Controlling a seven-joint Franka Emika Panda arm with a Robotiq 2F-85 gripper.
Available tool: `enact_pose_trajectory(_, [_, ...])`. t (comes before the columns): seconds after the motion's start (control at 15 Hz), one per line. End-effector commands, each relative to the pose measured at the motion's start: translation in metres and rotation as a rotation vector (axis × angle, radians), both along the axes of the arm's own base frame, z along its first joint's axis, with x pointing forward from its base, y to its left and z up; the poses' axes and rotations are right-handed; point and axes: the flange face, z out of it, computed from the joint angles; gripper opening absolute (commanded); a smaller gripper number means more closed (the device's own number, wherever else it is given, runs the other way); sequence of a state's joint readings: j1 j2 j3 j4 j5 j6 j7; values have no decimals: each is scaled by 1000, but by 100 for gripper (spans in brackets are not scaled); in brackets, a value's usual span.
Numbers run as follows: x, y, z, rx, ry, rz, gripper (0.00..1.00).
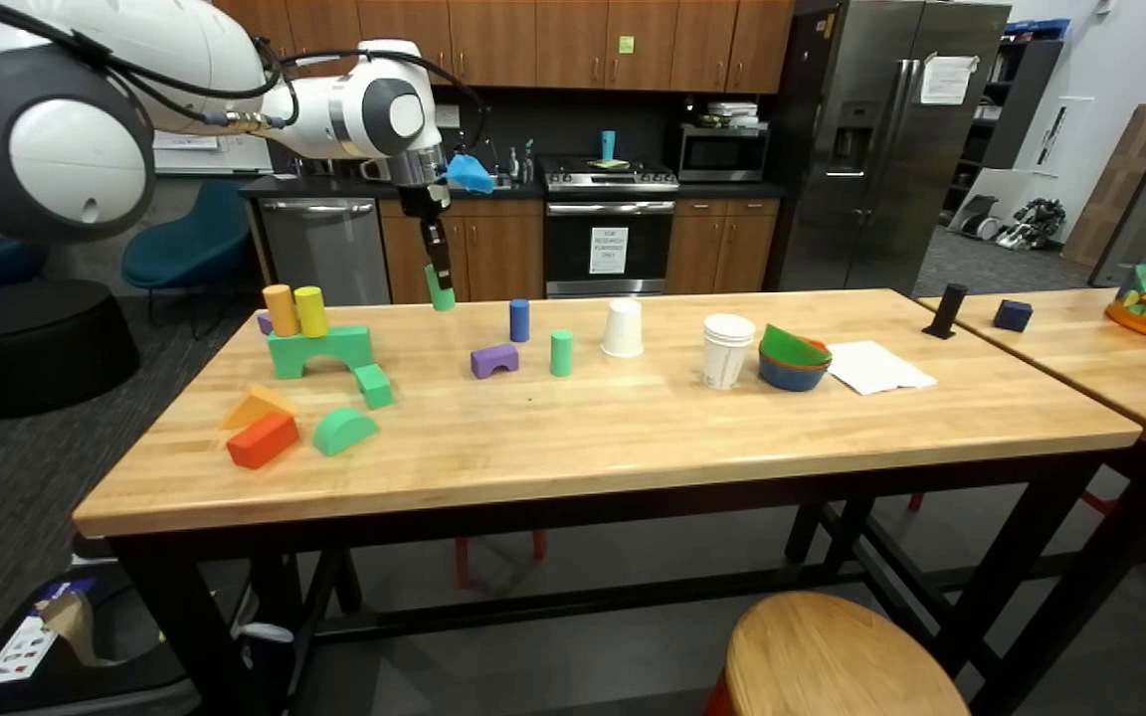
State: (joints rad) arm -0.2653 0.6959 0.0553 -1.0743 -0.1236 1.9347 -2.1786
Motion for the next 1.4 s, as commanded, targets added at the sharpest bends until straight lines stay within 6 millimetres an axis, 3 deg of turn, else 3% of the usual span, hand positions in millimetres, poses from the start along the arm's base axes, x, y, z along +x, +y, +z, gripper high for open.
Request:
enact_pose_trajectory(0.0, [1, 3, 1, -12, 0, 14, 41])
enact_pose_trajectory(0.33, [2, 8, 5, -19, -3, 30, 41])
enact_pose_trajectory(0.4, [1, 4, 2, -31, 6, 12, 16])
enact_pose_trajectory(0.8, [-4, -1, -12, -26, 20, -5, 16])
enact_pose_trajectory(1.33, [-5, 12, -3, -28, -10, 33, 16])
